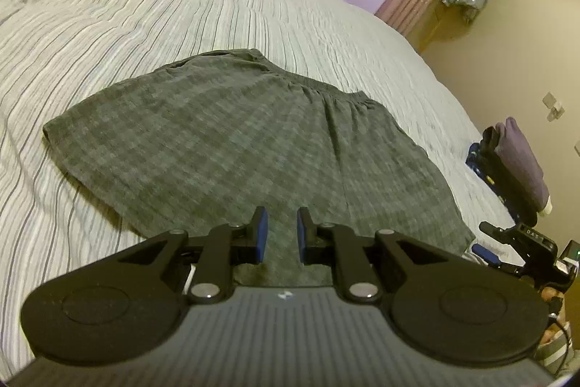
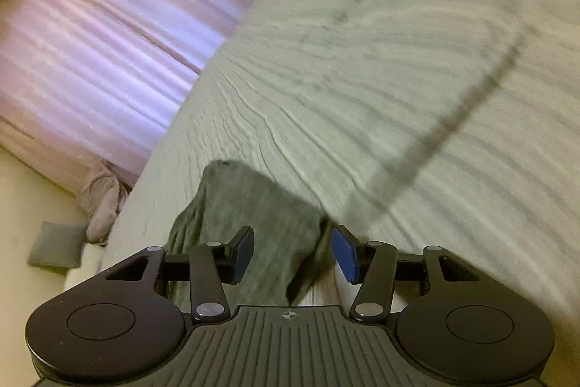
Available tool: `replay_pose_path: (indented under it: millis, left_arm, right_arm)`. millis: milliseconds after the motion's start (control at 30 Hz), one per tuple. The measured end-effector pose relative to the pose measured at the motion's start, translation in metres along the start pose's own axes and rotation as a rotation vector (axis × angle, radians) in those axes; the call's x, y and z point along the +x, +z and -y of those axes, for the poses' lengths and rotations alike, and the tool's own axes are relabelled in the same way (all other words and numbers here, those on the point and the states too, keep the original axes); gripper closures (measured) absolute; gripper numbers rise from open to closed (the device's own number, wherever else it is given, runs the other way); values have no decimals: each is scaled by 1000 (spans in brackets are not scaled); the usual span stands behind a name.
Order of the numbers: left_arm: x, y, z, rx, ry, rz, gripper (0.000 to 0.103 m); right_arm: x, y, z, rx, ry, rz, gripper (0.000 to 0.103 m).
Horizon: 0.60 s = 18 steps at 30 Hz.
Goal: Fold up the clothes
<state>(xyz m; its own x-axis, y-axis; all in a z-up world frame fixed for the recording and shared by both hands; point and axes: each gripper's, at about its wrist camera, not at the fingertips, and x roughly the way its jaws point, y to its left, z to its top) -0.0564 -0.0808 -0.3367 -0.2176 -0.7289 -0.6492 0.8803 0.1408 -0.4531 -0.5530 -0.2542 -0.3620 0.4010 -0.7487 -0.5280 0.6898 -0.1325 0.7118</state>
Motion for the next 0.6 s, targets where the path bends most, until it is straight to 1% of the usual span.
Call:
replay_pose_path:
  millis: [33,100,300,333,367,400,433,467,500,567,600]
  left_arm:
    - [3,2,-3,-5,1,-2,91]
    - [8,4,-11,-19,4,-7,91]
    - [25,12,-40,-93,5,5,91]
    - [27,14,-45,-105,10,12,91]
    - [29,15,-50,-113,16,17,91]
    - [33,16,-55,-116,25,13,91]
    - [37,16,-60,-122,31,-1,91]
    - [41,17,-64,-131,33,-17,93]
    - [41,17,-67,-139,28,-23,93]
    - [36,19,-71,-147,12,-14,92]
    - [32,20,-73,-149,10,-5,92]
  right_arm:
    - [3,2,-1,-14,-20,-4,50]
    - [12,5,5,8,-48,-44,50]
    - [12,-1,11,40,51,-51,50]
    - [14,-2,3,14,33,-47,50]
    - [15,-3,-5,-14,11,-42,53]
    - [17,-4,-13,-41,-11,-37,59]
    - [19,-5,-21,-69,-32,-33,74]
    - [20,-6,-29,-97,-54,-28,81]
    - [22,-6,-37,-125,-75,-24,83]
    - [26,-8,-53,-181,-118,-15,97]
    - [27,-9,-61,-209,-140,-10,98]
